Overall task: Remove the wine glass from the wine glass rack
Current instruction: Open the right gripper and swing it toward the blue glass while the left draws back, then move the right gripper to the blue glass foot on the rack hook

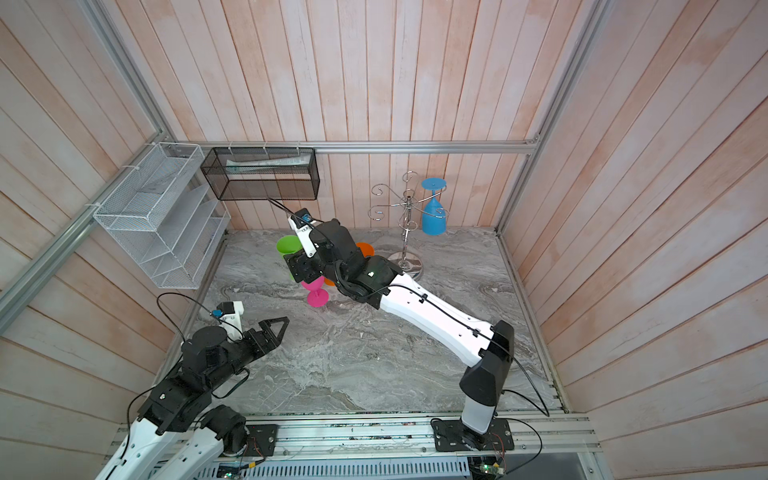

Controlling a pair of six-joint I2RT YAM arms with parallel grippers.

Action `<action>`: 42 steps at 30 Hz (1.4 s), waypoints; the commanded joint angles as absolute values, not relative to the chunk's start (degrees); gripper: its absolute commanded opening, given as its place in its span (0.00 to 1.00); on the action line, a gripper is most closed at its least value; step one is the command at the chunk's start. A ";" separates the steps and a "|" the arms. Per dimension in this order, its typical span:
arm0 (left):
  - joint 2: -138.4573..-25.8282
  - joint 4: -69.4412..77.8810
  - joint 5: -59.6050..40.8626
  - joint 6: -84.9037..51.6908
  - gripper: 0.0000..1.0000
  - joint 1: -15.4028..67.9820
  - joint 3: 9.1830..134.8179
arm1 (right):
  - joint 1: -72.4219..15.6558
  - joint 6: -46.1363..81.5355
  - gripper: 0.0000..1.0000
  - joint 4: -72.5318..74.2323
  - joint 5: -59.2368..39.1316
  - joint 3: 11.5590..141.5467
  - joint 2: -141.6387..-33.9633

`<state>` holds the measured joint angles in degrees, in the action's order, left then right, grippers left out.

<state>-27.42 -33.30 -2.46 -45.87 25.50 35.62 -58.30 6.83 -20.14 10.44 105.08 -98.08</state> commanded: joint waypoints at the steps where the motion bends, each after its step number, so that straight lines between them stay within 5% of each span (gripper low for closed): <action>1: -28.93 -33.97 -1.21 -41.16 1.00 25.29 38.81 | -58.00 7.30 0.83 -13.41 15.63 101.22 -93.91; 20: -40.55 -26.65 -7.52 -25.08 1.00 25.31 53.21 | -46.89 16.49 0.83 -1.88 22.74 78.11 -67.69; 33: -55.82 -19.78 -6.05 -12.15 0.99 34.15 64.12 | -25.21 27.46 0.78 -9.62 12.86 75.89 -63.35; 38: -60.09 -17.98 -2.63 -6.28 0.99 38.58 62.59 | -13.01 35.11 0.76 -7.83 0.36 71.42 -63.96; 42: -60.50 -16.62 -1.27 -4.81 0.99 38.77 59.22 | -10.23 34.25 0.74 -9.23 0.99 70.06 -65.27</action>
